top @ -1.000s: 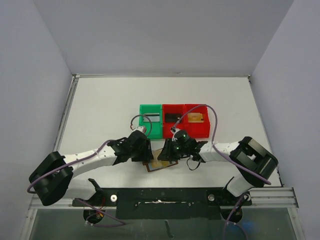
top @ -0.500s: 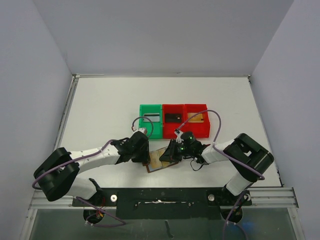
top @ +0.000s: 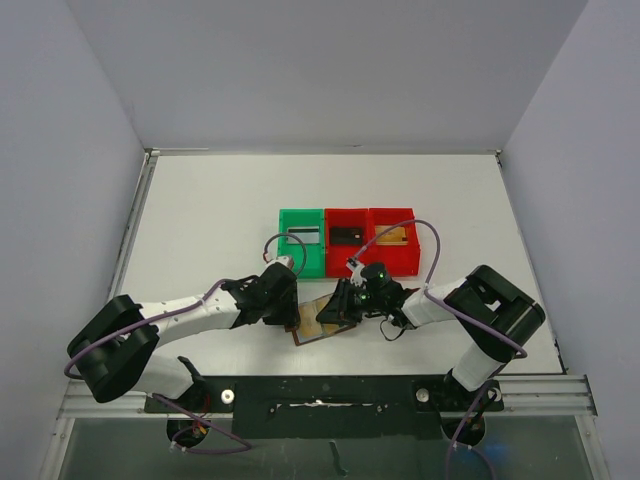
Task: Take the credit cards out of the card holder
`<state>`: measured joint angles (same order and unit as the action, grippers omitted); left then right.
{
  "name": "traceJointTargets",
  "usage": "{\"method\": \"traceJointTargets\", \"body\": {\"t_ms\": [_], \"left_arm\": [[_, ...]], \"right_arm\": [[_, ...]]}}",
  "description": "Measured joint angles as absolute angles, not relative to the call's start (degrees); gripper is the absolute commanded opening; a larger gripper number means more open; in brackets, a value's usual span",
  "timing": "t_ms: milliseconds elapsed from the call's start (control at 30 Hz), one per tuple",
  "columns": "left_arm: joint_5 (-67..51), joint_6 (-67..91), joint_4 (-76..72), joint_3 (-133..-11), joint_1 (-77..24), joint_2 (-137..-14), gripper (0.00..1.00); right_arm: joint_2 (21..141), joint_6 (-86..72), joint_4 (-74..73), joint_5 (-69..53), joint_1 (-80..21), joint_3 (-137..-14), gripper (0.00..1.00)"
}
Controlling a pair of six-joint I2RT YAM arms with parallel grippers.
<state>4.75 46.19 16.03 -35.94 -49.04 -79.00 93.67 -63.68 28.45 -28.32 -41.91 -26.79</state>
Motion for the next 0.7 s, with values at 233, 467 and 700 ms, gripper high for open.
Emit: {"method": "traceJointTargets", "body": {"t_ms": [233,467,700], "left_arm": [[4.73,46.22,15.77,-35.66,-49.04,-78.83,0.3],[4.78,46.26,14.87,-34.79,-49.04,-78.26,0.28],[4.84,46.3,14.31,-34.39,-49.04,-78.06,0.28]], "right_arm": [[93.65,-62.5,23.46,-27.0,-42.41,-29.61,0.28],[92.88,-60.73,16.99,-22.48,-43.99,-32.75,0.22],[93.3,-61.01,19.05,-23.0,-44.23,-31.86,0.0]]}}
